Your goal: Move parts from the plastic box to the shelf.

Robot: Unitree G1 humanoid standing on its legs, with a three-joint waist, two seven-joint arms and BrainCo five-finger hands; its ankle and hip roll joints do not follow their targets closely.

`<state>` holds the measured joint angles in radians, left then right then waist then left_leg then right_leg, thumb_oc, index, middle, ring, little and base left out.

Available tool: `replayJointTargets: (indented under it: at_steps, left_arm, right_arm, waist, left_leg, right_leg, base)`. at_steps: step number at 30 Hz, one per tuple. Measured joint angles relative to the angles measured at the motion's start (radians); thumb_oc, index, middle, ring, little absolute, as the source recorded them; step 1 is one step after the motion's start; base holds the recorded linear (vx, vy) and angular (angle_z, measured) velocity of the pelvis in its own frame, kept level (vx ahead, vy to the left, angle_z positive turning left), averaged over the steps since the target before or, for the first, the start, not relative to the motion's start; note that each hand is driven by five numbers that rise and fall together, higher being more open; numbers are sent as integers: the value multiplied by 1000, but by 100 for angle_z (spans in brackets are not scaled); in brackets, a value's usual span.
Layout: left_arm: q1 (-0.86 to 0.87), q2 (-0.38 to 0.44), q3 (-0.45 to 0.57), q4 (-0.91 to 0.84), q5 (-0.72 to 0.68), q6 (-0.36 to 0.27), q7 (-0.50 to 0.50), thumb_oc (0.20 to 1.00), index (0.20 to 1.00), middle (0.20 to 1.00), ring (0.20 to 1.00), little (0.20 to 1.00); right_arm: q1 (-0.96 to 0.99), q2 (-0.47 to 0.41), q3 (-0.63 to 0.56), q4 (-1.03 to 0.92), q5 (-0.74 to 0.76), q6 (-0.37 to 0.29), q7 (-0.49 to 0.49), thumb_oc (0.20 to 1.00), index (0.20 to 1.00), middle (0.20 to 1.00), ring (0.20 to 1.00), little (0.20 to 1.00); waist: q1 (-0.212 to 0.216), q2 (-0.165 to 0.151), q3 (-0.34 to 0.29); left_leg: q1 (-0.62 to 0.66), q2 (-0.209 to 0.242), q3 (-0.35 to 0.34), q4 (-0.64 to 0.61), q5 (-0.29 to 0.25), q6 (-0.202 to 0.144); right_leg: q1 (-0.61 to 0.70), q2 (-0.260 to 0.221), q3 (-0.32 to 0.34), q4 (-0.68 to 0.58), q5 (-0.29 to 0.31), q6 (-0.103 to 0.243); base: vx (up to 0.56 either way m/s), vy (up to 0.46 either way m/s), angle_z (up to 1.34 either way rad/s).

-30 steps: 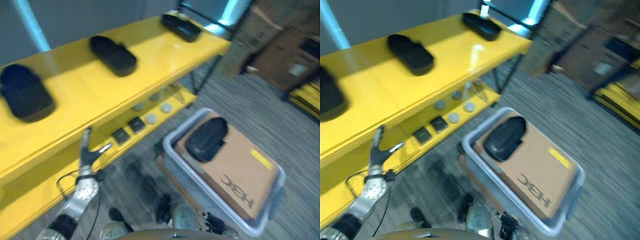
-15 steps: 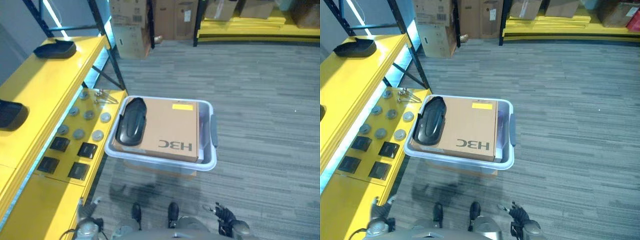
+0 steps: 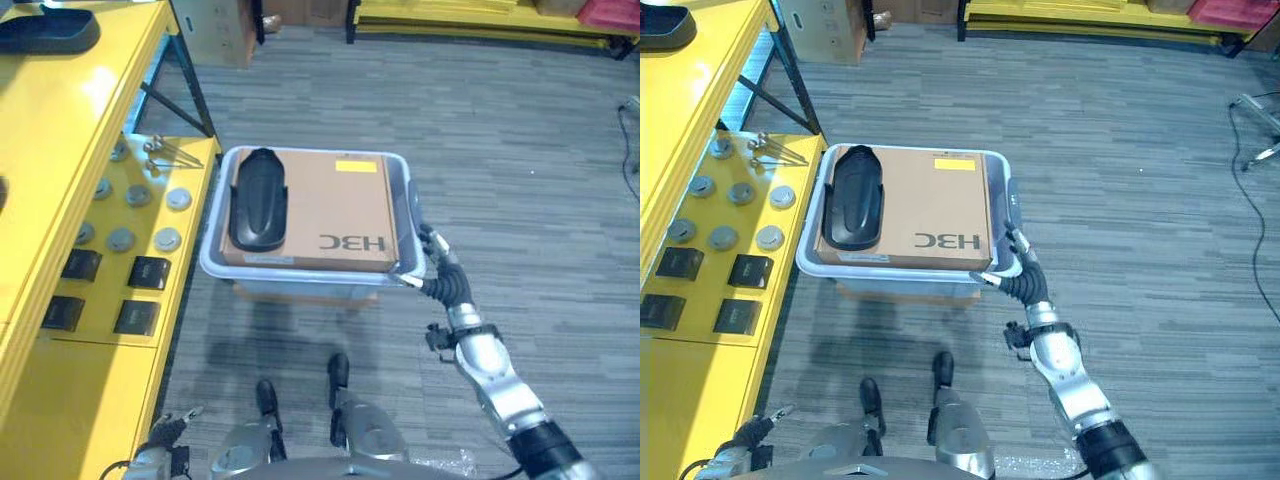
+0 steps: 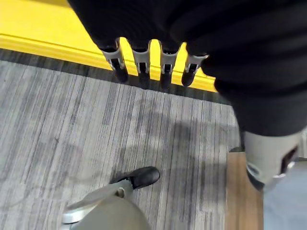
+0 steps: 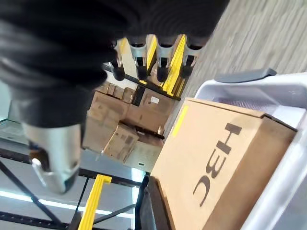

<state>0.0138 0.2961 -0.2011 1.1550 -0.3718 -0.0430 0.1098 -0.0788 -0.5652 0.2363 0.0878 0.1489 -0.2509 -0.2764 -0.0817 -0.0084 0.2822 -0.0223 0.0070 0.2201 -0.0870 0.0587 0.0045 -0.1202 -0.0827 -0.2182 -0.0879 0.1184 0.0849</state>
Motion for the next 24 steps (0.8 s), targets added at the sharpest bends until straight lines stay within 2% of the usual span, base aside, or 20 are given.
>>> replayJointTargets:
  at_steps: [2,5,6,8,9,12,15,20,24]
  left_arm:
    - [-5,-2,-15,-3,0,2,-17,1000,1000,1000,1000,1000]
    - [-51,-5,-58,-1,0,1,-43,1000,1000,1000,1000,1000]
    - [-104,-12,-70,-7,-2,1,-53,1000,1000,1000,1000,1000]
    - [-148,-27,-96,-7,0,-2,-63,1000,1000,1000,1000,1000]
    - [-159,-32,-115,-9,2,-7,-75,1000,1000,1000,1000,1000]
    - [-164,-32,-156,-37,2,-8,-96,1000,1000,1000,1000,1000]
    - [-188,-28,-155,-42,2,-9,-102,1000,1000,1000,1000,1000]
    - [-218,-17,-155,-45,1,-12,-113,1000,1000,1000,1000,1000]
    - [-219,-15,-155,-47,-9,-18,-116,1000,1000,1000,1000,1000]
  right_arm:
    - [-56,-8,15,49,0,26,-20,1000,1000,1000,1000,1000]
    - [-368,-24,112,269,3,116,-60,1000,1000,1000,1000,1000]
    - [-504,-30,117,372,4,130,-82,1000,1000,1000,1000,1000]
    - [-657,-33,127,511,14,141,-101,1000,1000,1000,1000,1000]
    - [-702,-41,125,527,22,147,-108,1000,1000,1000,1000,1000]
    - [-797,-45,141,535,22,160,-119,1000,1000,1000,1000,1000]
    - [-865,-45,166,574,19,191,-117,1000,1000,1000,1000,1000]
    - [-880,-42,222,606,1,230,-115,1000,1000,1000,1000,1000]
    - [-879,-26,232,630,0,278,-116,1000,1000,1000,1000,1000]
  waist:
    - [21,0,5]
    - [44,7,28]
    - [90,19,58]
    - [123,35,84]
    - [143,39,92]
    - [189,51,132]
    - [217,55,151]
    - [239,54,152]
    - [234,54,152]
  left_leg:
    - [-19,-1,-3,0,5,3]
    - [-44,-3,-24,0,12,0]
    - [-56,4,-41,0,18,-5]
    - [-77,6,-66,1,30,-13]
    - [-87,6,-80,7,40,-6]
    - [-108,0,-113,7,46,-4]
    - [-112,-7,-132,7,46,-4]
    - [-113,-18,-143,7,47,-2]
    - [-114,-27,-143,7,51,3]
  right_leg:
    - [-5,-2,-4,0,25,-4]
    - [-22,-4,-24,4,64,-10]
    - [-23,1,-48,6,63,-15]
    - [-30,2,-79,6,63,-19]
    - [-41,2,-92,6,72,-32]
    - [-43,-7,-92,6,75,-39]
    - [-37,-14,-94,6,75,-39]
    - [-31,-26,-95,6,74,-39]
    - [-31,-35,-95,6,71,-34]
  base:
    - [-15,1,12]
    - [-33,-27,25]
    - [-50,-26,49]
    - [-35,-18,48]
    - [-28,-10,49]
    - [-1,-4,36]
    - [20,3,22]
    - [19,14,10]
    - [22,38,1]
